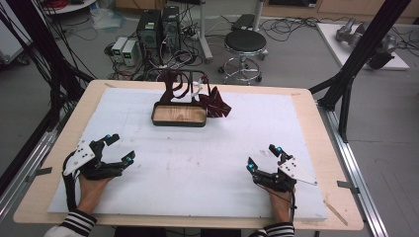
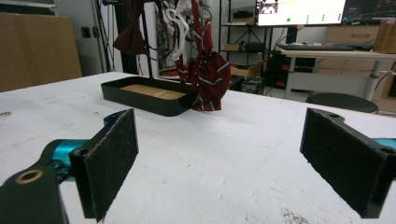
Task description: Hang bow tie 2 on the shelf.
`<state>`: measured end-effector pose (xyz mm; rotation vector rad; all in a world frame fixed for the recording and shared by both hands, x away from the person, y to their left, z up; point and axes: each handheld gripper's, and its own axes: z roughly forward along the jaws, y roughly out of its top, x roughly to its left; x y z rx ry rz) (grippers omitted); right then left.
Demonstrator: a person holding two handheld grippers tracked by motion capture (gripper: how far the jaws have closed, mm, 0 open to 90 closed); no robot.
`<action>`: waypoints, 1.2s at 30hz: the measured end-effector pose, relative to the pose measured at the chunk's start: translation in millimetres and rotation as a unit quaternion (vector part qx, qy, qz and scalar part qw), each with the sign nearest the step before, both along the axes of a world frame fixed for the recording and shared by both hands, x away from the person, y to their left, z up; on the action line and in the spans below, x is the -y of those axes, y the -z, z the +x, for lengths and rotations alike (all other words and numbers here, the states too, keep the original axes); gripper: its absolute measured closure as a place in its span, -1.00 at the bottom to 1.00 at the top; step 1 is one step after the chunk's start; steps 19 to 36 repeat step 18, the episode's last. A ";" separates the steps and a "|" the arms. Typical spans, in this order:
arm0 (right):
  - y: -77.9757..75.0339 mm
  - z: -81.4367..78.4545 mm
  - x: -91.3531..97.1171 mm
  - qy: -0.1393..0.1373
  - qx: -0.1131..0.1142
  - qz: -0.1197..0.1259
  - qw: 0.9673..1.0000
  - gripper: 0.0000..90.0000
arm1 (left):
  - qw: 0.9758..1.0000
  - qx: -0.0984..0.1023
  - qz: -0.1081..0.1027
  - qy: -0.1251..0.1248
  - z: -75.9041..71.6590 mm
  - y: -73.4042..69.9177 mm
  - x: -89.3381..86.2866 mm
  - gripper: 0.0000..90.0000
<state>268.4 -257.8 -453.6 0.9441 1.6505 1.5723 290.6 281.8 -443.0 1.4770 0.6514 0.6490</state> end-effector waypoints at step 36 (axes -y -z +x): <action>0.0 -0.9 -1.6 0.000 0.003 -0.006 1.000 -0.76 | 0.999 0.007 -0.019 -0.026 -4.5 12.1 -2.6 -0.67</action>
